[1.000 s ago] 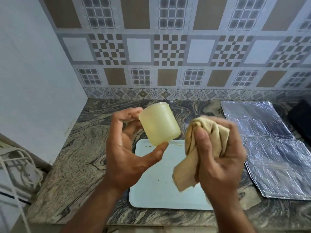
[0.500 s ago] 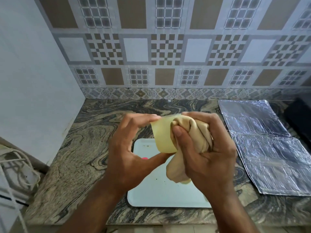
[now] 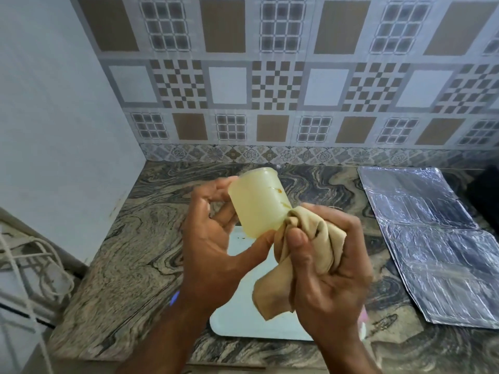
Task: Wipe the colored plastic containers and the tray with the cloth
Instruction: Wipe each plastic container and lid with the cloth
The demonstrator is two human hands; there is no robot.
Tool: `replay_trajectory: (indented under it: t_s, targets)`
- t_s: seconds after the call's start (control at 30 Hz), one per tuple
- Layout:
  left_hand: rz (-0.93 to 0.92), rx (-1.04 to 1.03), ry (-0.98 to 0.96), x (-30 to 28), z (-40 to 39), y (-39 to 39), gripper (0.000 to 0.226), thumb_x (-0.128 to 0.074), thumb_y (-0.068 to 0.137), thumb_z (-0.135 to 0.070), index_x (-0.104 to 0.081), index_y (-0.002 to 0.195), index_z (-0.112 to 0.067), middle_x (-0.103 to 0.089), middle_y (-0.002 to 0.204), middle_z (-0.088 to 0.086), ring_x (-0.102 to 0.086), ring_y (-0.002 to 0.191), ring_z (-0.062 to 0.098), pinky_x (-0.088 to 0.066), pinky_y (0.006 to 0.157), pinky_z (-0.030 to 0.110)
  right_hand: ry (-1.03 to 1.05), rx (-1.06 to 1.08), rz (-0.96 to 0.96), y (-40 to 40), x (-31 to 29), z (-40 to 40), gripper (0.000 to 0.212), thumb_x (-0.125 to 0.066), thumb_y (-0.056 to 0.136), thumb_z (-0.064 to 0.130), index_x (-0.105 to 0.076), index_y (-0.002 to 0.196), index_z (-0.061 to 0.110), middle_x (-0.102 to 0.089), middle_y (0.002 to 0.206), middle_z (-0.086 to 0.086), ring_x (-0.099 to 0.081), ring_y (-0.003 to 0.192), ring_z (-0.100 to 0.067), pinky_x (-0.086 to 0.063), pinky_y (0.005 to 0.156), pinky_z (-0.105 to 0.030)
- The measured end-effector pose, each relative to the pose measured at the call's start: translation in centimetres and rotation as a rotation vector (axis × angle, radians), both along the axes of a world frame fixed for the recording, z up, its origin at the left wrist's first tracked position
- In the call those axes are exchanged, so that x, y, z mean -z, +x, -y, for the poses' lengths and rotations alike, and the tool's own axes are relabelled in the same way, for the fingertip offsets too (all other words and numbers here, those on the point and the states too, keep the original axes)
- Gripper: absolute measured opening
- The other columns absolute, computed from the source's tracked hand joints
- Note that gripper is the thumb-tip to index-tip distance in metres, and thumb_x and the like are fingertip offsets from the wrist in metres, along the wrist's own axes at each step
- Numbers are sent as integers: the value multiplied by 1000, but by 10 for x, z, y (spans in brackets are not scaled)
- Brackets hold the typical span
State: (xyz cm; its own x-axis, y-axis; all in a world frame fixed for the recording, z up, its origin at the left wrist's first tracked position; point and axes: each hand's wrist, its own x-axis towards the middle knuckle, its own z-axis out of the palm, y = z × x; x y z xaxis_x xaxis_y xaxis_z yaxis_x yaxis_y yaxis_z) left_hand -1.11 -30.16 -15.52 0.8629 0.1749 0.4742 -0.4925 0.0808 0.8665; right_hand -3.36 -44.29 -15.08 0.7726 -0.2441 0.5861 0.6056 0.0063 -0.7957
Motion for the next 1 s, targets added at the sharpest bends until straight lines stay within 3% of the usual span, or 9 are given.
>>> replay_trajectory:
  t_s: [0.1, 0.23, 0.4, 0.5, 0.63, 0.7, 0.8, 0.9, 1.0]
  targets:
    - [-34, 11, 28, -1, -1, -1, 65, -90, 70, -10, -56, 122, -32, -66, 126, -9, -69, 120, 28, -58, 97, 47, -62, 51, 14, 3, 5, 4, 19, -74, 101, 33, -64, 118, 30, -72, 105, 5, -74, 87, -13, -58, 76, -25]
    - [-13, -155, 307, 0, -11, 3, 68, -98, 67, -33, -62, 125, -26, -66, 127, 4, -67, 121, 30, -55, 104, 52, -186, 95, 36, 8, 4, 18, 20, -72, 102, 42, -64, 118, 34, -71, 104, -4, -73, 88, -26, -59, 73, -40]
    - [90, -146, 517, -6, -10, -3, 73, -98, 66, -28, -65, 132, -26, -62, 119, 4, -67, 111, 27, -57, 94, 47, -315, 121, 46, 16, -11, 28, 20, -77, 95, 29, -69, 113, 23, -70, 105, -4, -70, 96, -21, -55, 83, -29]
    - [180, -160, 601, -13, -13, -1, 70, -98, 67, -27, -66, 129, -22, -60, 113, 5, -66, 103, 30, -57, 88, 49, -227, 61, -45, 22, -20, 28, 15, -78, 95, 32, -69, 107, 29, -75, 102, -4, -74, 91, -22, -59, 79, -37]
    - [244, -168, 650, -17, -13, 1, 71, -99, 66, -28, -65, 127, -18, -61, 110, 6, -65, 99, 30, -56, 87, 46, -16, -38, -120, 30, -29, 29, 11, -78, 95, 19, -72, 99, 11, -75, 88, 5, -69, 77, -5, -55, 70, -20]
    - [233, -128, 580, -10, -14, 1, 73, -100, 64, -23, -64, 128, -23, -62, 114, 13, -66, 105, 35, -56, 91, 51, 1, -26, -168, 35, -26, 31, 11, -78, 96, 17, -71, 97, 8, -73, 83, 8, -66, 72, -3, -53, 67, -18]
    - [145, -39, 306, 0, -9, -4, 75, -98, 63, -11, -57, 125, -22, -60, 123, 20, -65, 115, 39, -56, 98, 54, 38, 27, -237, 37, -15, 35, 9, -78, 98, 18, -70, 96, 12, -70, 78, 9, -63, 69, -3, -53, 65, -19]
    - [54, -64, 133, 0, -3, -6, 70, -92, 65, -13, -49, 120, -19, -65, 121, 1, -68, 112, 27, -58, 92, 42, 145, 1, -197, 24, -8, 33, 8, -74, 98, 23, -69, 100, 17, -71, 82, 10, -65, 72, -5, -54, 68, -20]
    - [13, -48, 78, -4, 3, -4, 75, -91, 66, -5, -45, 123, -22, -65, 122, -17, -70, 113, 20, -59, 89, 35, 126, -28, -119, 6, -5, 21, 17, -71, 93, 24, -67, 105, 13, -75, 89, 14, -69, 76, 1, -56, 71, -15]
